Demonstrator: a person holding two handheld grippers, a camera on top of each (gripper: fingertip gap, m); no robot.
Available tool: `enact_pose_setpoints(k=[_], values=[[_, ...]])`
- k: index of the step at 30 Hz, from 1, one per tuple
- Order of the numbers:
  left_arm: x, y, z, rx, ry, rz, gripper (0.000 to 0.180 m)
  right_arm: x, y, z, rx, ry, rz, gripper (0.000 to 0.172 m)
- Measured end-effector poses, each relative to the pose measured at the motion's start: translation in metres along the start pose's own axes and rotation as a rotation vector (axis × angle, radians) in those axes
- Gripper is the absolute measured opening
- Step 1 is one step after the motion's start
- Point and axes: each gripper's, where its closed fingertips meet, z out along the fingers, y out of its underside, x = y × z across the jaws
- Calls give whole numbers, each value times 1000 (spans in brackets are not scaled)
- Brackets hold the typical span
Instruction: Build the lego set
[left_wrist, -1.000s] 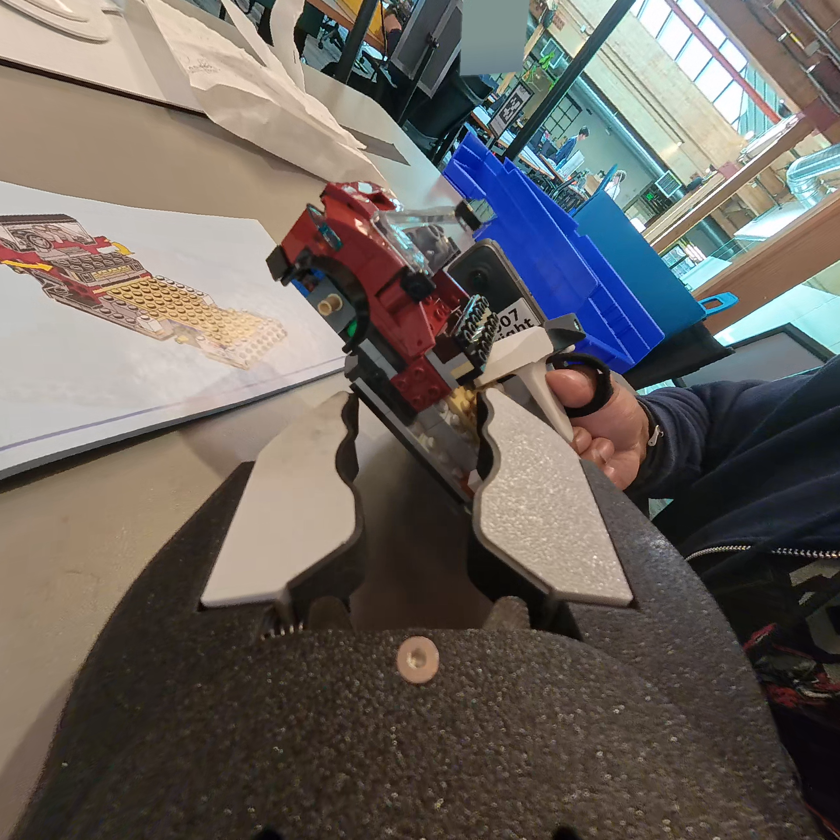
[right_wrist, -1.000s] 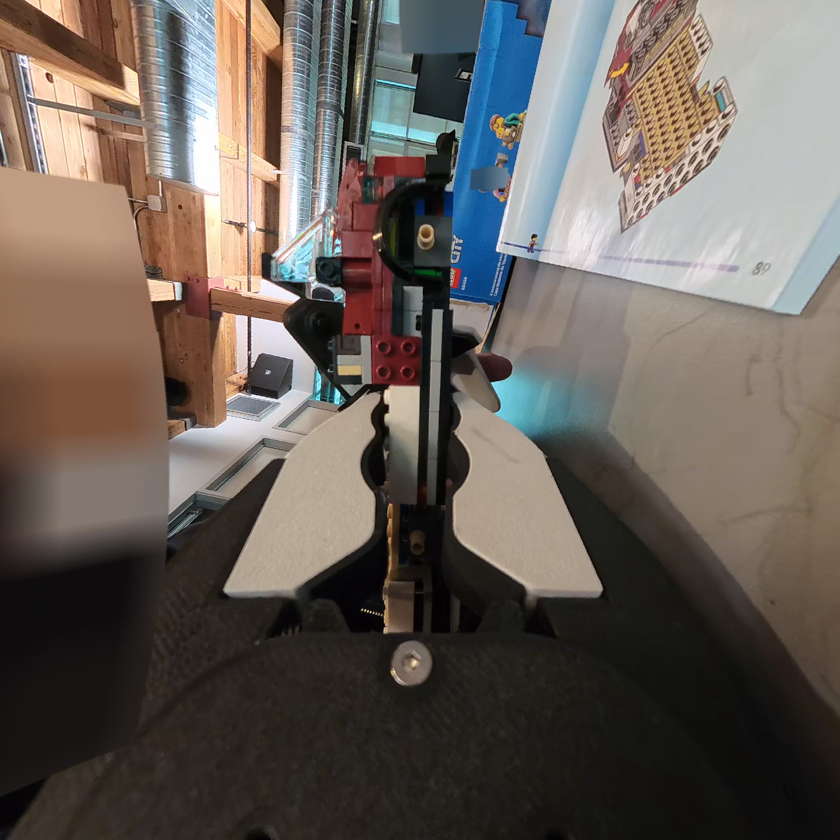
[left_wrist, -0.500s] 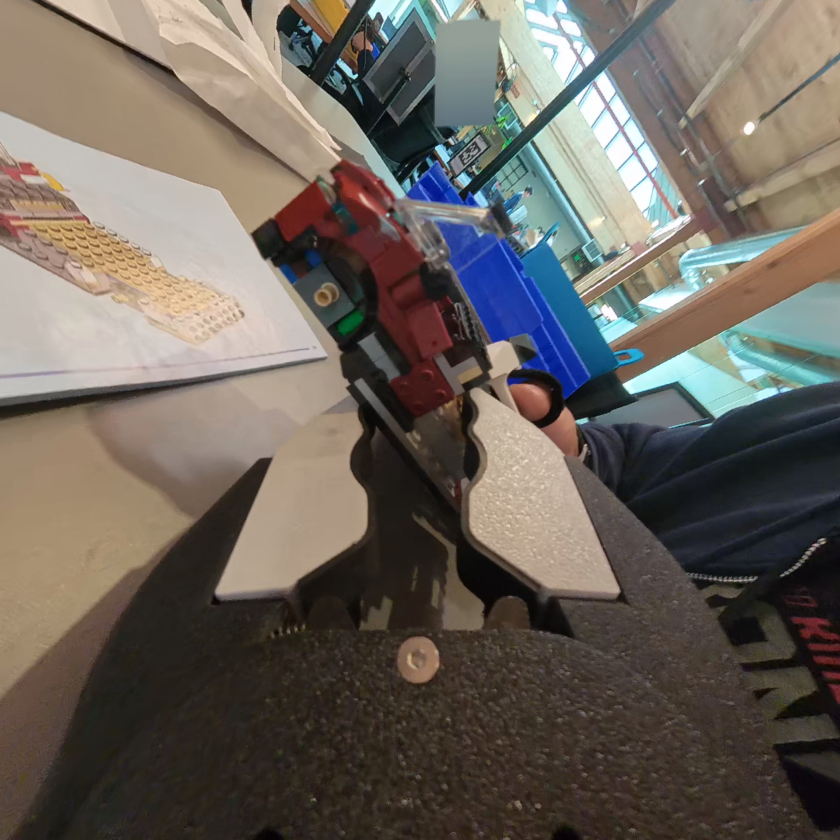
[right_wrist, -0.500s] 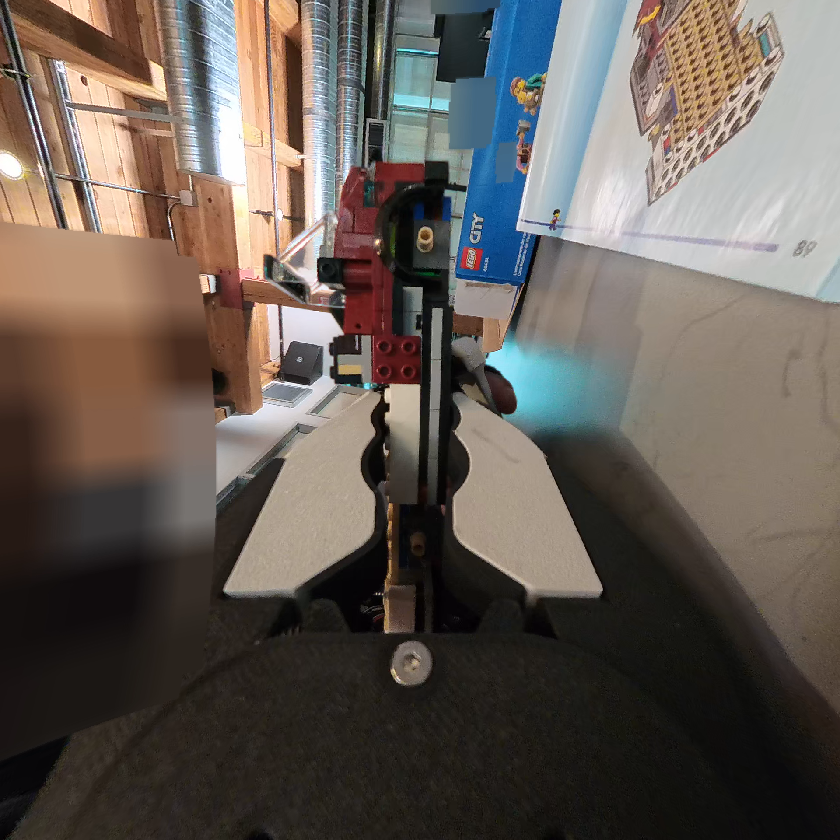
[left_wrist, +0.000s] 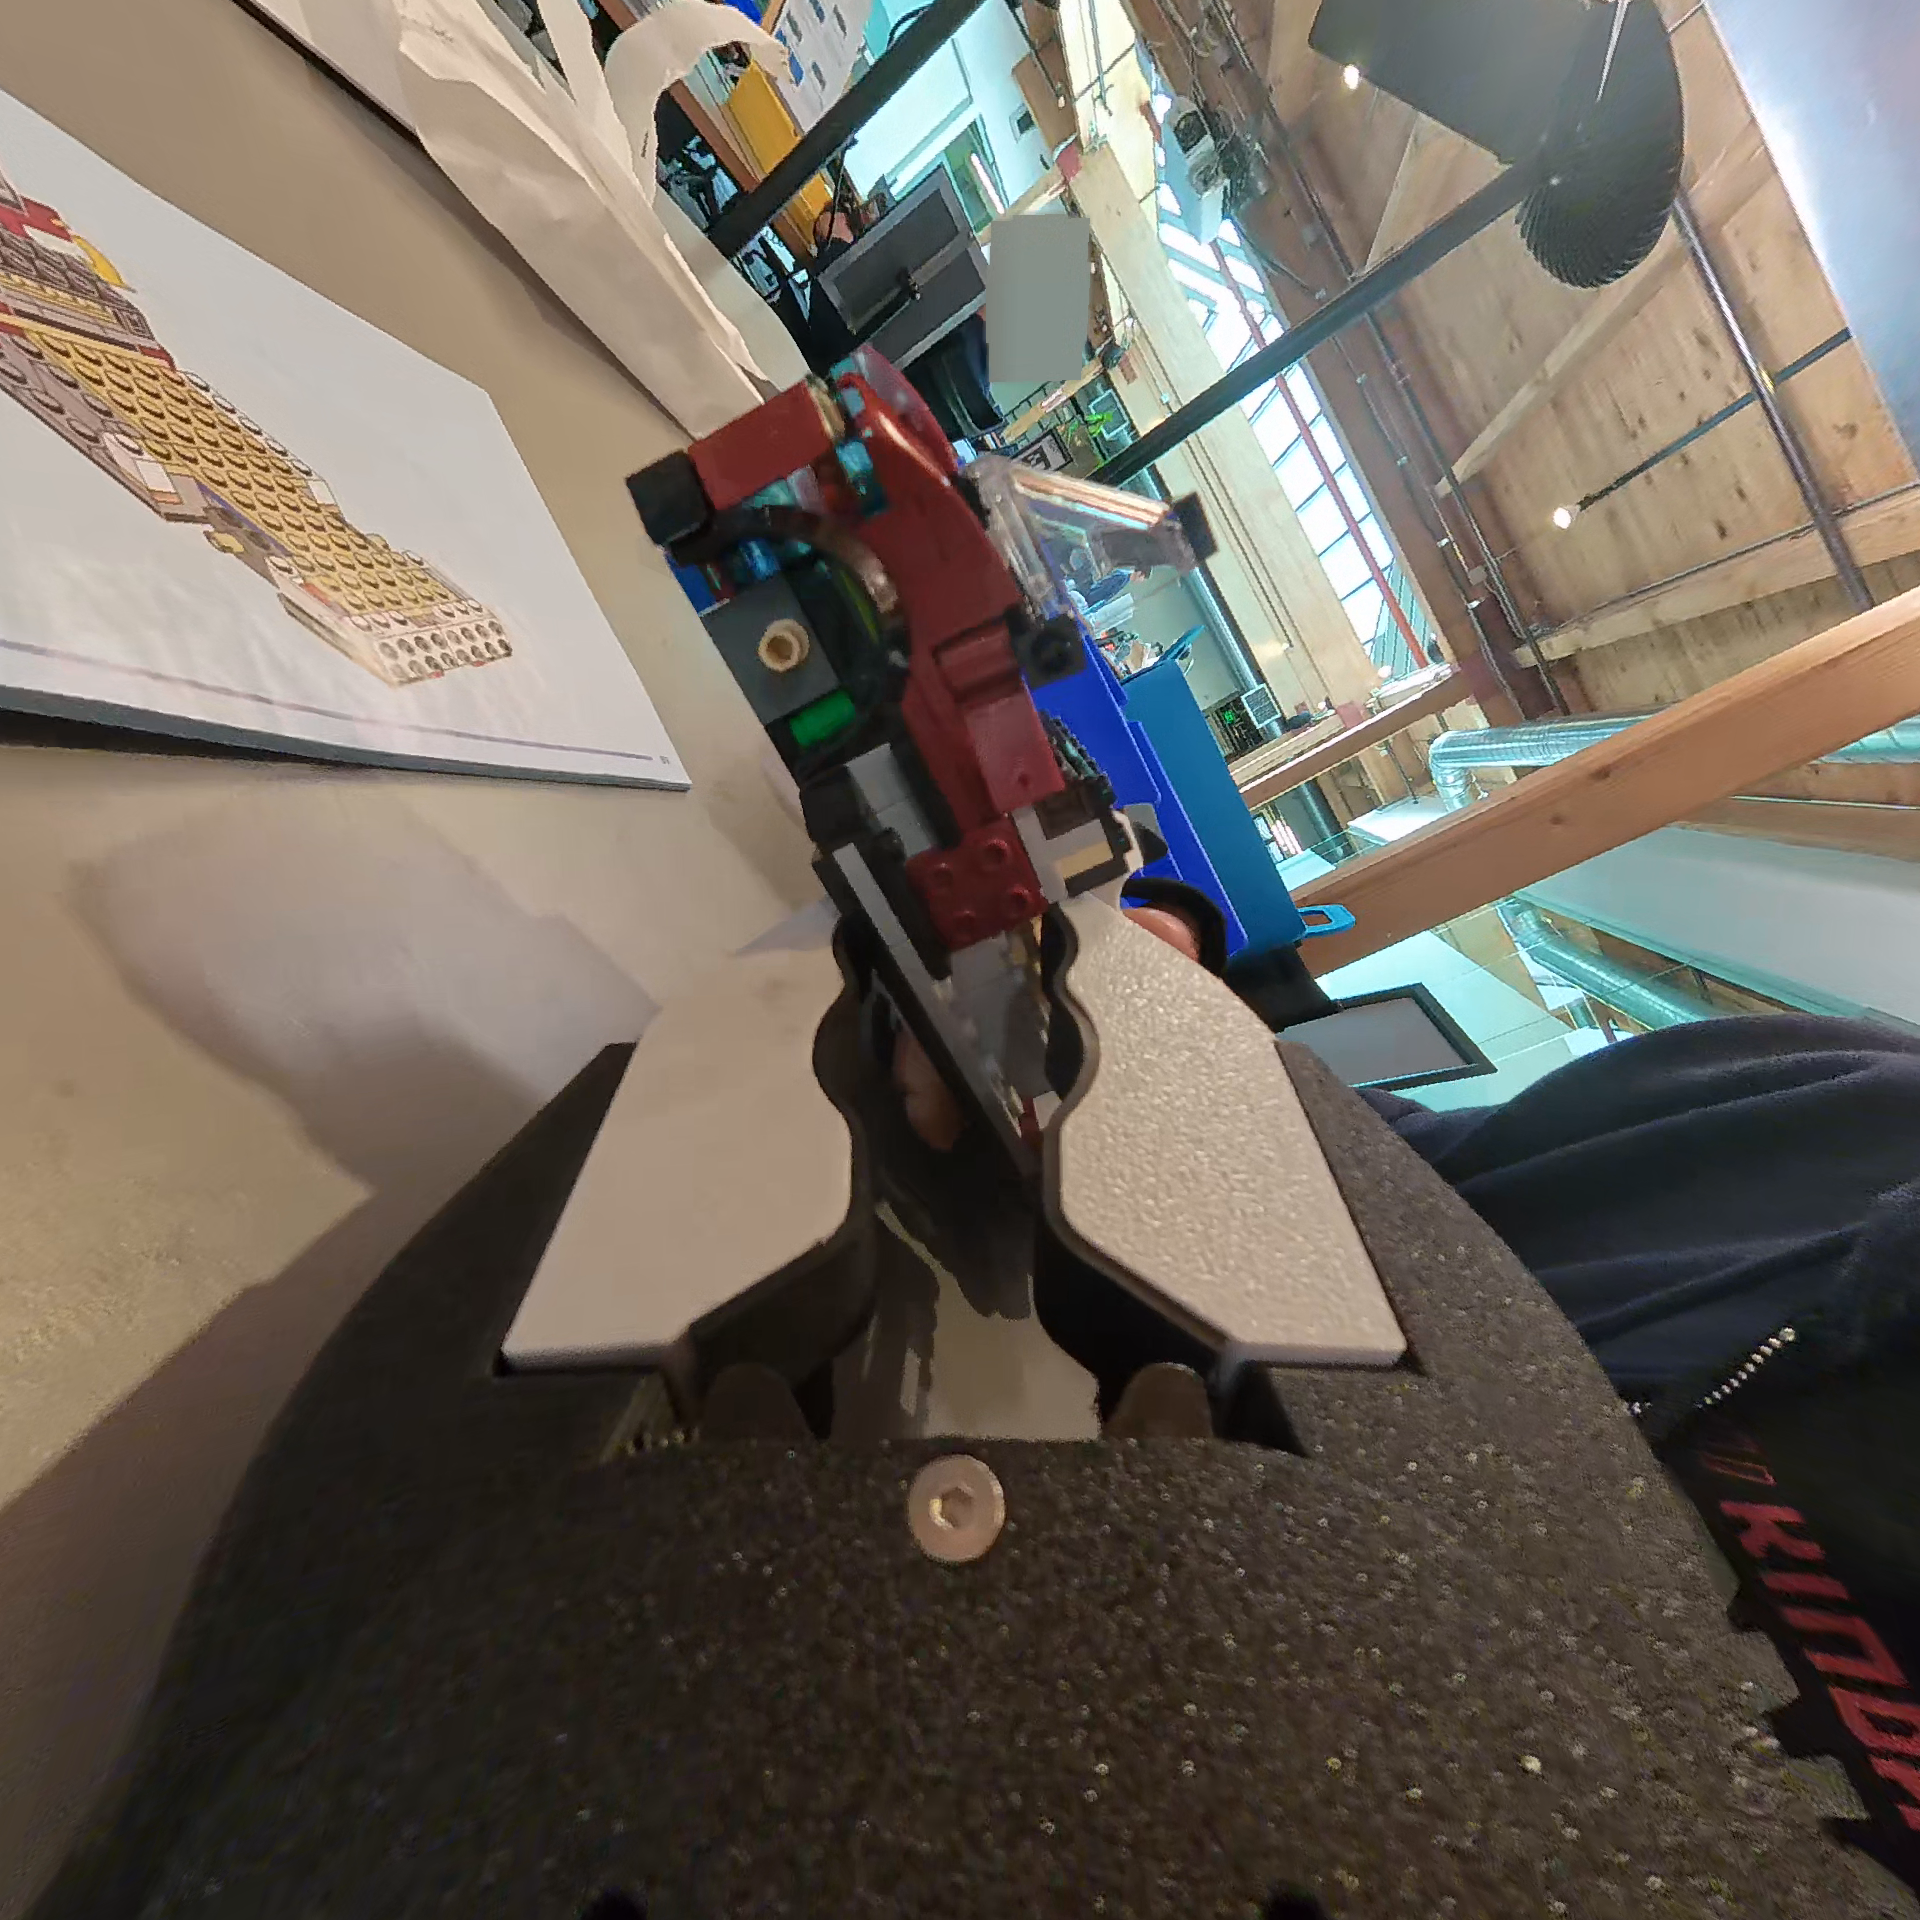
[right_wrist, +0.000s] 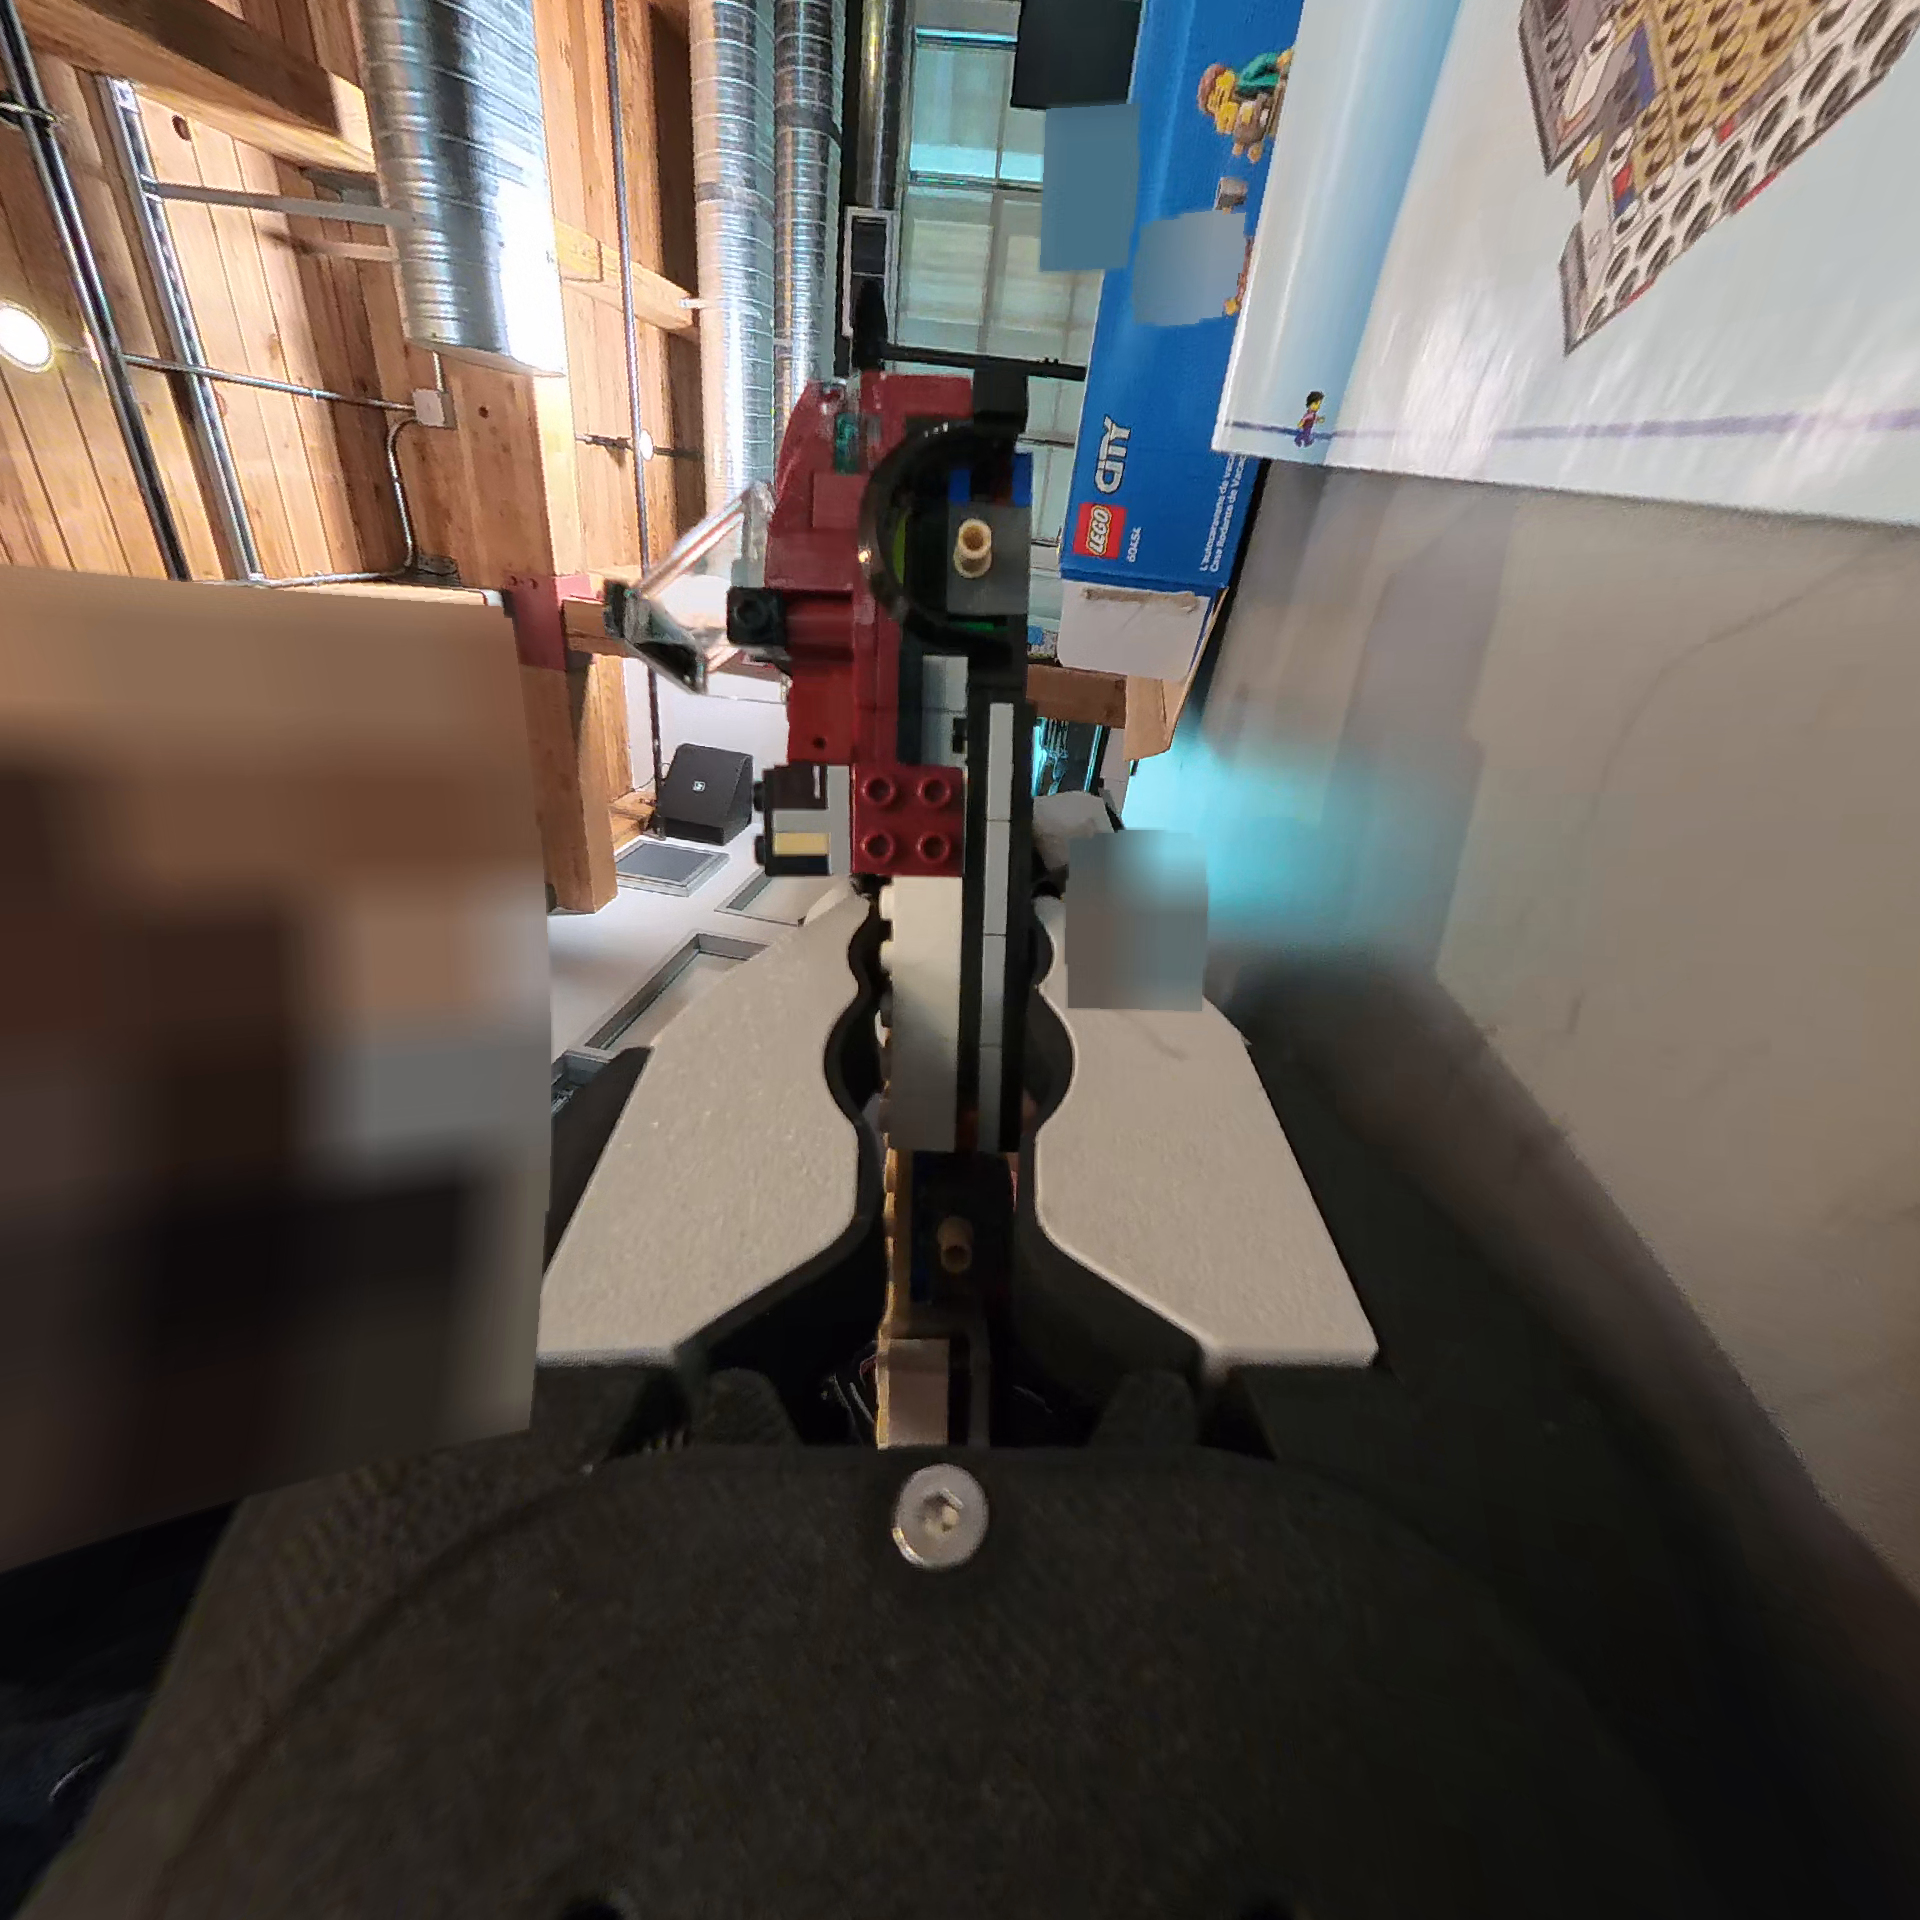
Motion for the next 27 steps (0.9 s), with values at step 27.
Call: enact_pose_setpoints(k=[27], values=[[11,-2,-26,261,57,-168,25,3,20,8,-75,302,-231,35]])
